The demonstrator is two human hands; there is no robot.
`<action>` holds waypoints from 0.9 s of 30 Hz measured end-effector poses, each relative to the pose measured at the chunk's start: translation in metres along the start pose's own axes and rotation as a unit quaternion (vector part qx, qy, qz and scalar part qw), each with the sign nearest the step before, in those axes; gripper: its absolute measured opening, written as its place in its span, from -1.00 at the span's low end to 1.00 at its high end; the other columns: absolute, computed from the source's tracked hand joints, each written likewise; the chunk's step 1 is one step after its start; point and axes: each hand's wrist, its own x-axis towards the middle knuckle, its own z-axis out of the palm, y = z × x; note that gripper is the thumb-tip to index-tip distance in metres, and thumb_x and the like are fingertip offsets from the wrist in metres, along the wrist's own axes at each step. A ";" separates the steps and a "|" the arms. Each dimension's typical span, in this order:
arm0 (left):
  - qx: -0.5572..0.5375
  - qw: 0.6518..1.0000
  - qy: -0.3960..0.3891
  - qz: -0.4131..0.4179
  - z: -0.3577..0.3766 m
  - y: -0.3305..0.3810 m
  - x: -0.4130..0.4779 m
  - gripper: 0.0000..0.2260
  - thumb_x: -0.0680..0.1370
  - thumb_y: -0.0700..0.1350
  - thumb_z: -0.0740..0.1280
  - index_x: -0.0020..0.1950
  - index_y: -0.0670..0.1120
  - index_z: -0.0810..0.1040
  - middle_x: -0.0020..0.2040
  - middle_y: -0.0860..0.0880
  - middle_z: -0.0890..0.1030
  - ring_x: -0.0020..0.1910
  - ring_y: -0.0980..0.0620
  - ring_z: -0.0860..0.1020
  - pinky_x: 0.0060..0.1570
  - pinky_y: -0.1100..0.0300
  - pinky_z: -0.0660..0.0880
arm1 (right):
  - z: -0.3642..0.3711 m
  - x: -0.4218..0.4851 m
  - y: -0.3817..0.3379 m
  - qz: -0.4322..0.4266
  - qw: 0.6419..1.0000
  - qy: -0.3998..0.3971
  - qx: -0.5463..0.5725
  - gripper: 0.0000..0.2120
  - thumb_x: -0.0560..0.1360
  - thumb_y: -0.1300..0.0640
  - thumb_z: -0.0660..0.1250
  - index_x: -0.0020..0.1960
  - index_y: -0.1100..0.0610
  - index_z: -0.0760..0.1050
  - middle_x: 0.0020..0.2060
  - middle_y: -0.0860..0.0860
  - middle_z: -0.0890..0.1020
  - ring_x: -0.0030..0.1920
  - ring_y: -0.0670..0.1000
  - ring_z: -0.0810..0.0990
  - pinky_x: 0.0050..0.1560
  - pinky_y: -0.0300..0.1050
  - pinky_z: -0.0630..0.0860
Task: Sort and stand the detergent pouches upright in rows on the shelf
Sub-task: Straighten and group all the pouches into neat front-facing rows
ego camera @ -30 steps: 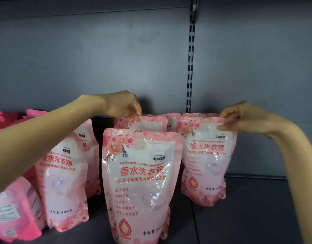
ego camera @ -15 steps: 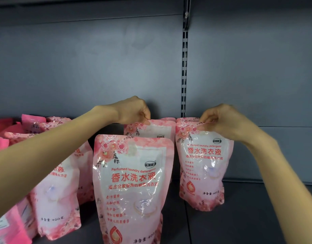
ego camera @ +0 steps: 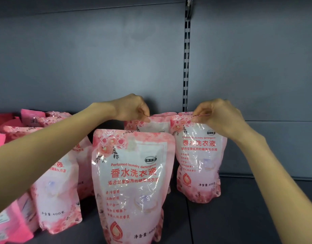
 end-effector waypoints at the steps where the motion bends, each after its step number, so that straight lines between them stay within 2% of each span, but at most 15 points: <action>1: -0.007 1.000 -0.012 -0.004 -0.001 -0.001 -0.001 -0.88 0.50 -0.15 0.37 -0.09 -0.18 0.66 -0.20 -0.07 0.66 -0.26 0.13 0.52 -0.13 0.36 0.42 | -0.001 0.001 0.001 0.006 1.000 -0.015 0.015 -0.94 0.40 -0.01 0.45 -0.19 -0.08 0.58 -0.16 -0.13 0.64 -0.03 -0.08 0.58 0.02 -0.12 0.45; 3: -0.016 0.999 -0.031 -0.006 -0.002 -0.003 -0.003 -0.87 0.50 -0.12 0.37 -0.11 -0.17 0.65 -0.18 -0.12 0.66 -0.26 0.11 0.50 -0.10 0.27 0.43 | -0.004 0.002 0.003 0.011 0.998 -0.040 0.043 -0.91 0.38 0.01 0.47 -0.24 -0.10 0.56 -0.18 -0.12 0.64 -0.03 -0.06 0.59 0.10 -0.03 0.50; 5: -0.023 0.999 -0.043 -0.005 -0.002 -0.003 -0.004 -0.87 0.50 -0.10 0.37 -0.12 -0.14 0.64 -0.19 -0.10 0.66 -0.28 0.13 0.49 -0.13 0.31 0.43 | -0.007 0.003 0.005 0.011 0.996 -0.057 0.065 -0.91 0.36 0.04 0.48 -0.24 -0.07 0.57 -0.19 -0.10 0.65 -0.05 -0.07 0.61 0.14 0.02 0.51; 7: -0.041 0.998 -0.046 -0.006 -0.002 0.000 -0.003 -0.91 0.49 -0.10 0.39 -0.09 -0.09 0.65 -0.17 -0.03 0.68 -0.26 0.17 0.54 -0.14 0.37 0.45 | -0.011 0.002 0.007 0.012 0.994 -0.073 0.085 -0.92 0.36 0.07 0.49 -0.19 0.00 0.60 -0.18 -0.06 0.67 -0.07 -0.09 0.61 0.13 -0.04 0.51; 10: -0.060 0.997 -0.039 0.003 -0.002 0.003 0.001 -0.92 0.48 -0.14 0.41 -0.05 -0.04 0.66 -0.13 0.02 0.69 -0.17 0.18 0.60 -0.07 0.36 0.48 | -0.014 0.000 0.006 0.017 0.991 -0.082 0.100 -0.88 0.36 0.08 0.49 -0.14 0.06 0.61 -0.15 -0.02 0.67 -0.06 -0.09 0.62 0.08 -0.15 0.51; 14: -0.061 0.997 -0.044 0.010 -0.002 0.005 0.005 -0.95 0.47 -0.12 0.42 -0.10 -0.01 0.67 -0.16 0.06 0.68 -0.26 0.31 0.56 -0.17 0.50 0.44 | -0.016 -0.001 0.006 0.021 0.990 -0.097 0.102 -0.84 0.35 0.06 0.49 -0.11 0.08 0.62 -0.13 -0.01 0.67 -0.04 -0.07 0.62 0.12 -0.13 0.51; 17: -0.058 0.998 -0.020 0.017 0.000 0.005 0.007 -0.95 0.45 -0.14 0.44 -0.12 -0.07 0.67 -0.18 0.02 0.69 -0.25 0.26 0.57 -0.15 0.44 0.45 | -0.020 -0.002 0.006 0.023 0.989 -0.099 0.111 -0.82 0.33 0.04 0.50 -0.11 0.09 0.63 -0.15 0.01 0.68 -0.05 -0.04 0.64 0.13 -0.07 0.53; 19: -0.064 0.998 0.006 0.025 0.000 0.007 0.008 -0.94 0.43 -0.15 0.45 -0.13 -0.11 0.68 -0.23 0.03 0.68 -0.29 0.27 0.57 -0.16 0.43 0.46 | -0.021 -0.002 0.006 0.021 0.988 -0.101 0.112 -0.86 0.34 0.06 0.50 -0.14 0.08 0.64 -0.18 0.01 0.69 -0.07 -0.02 0.64 0.13 -0.01 0.54; 21: -0.074 0.997 0.021 0.028 0.000 0.009 0.009 -0.95 0.42 -0.15 0.46 -0.14 -0.10 0.68 -0.26 0.08 0.66 -0.33 0.33 0.55 -0.21 0.50 0.45 | -0.021 -0.002 0.005 0.015 0.989 -0.104 0.102 -0.93 0.36 0.08 0.49 -0.20 0.06 0.64 -0.22 -0.01 0.69 -0.08 -0.02 0.64 0.12 0.01 0.54; 23: -0.074 0.997 0.019 0.032 0.000 0.010 0.010 -0.96 0.42 -0.15 0.46 -0.16 -0.09 0.68 -0.28 0.13 0.64 -0.34 0.37 0.54 -0.23 0.54 0.42 | -0.021 -0.001 0.005 0.010 0.991 -0.102 0.091 -0.95 0.37 0.10 0.48 -0.23 0.05 0.63 -0.25 -0.03 0.69 -0.11 -0.04 0.64 0.10 0.00 0.55; 27: -0.082 0.996 0.003 0.027 0.001 0.010 0.011 -0.96 0.43 -0.13 0.46 -0.16 -0.07 0.68 -0.24 0.09 0.67 -0.32 0.33 0.56 -0.17 0.48 0.45 | -0.020 0.001 0.003 0.010 0.992 -0.097 0.078 -0.95 0.38 0.12 0.47 -0.19 0.09 0.64 -0.23 -0.02 0.68 -0.11 -0.03 0.64 0.08 -0.05 0.54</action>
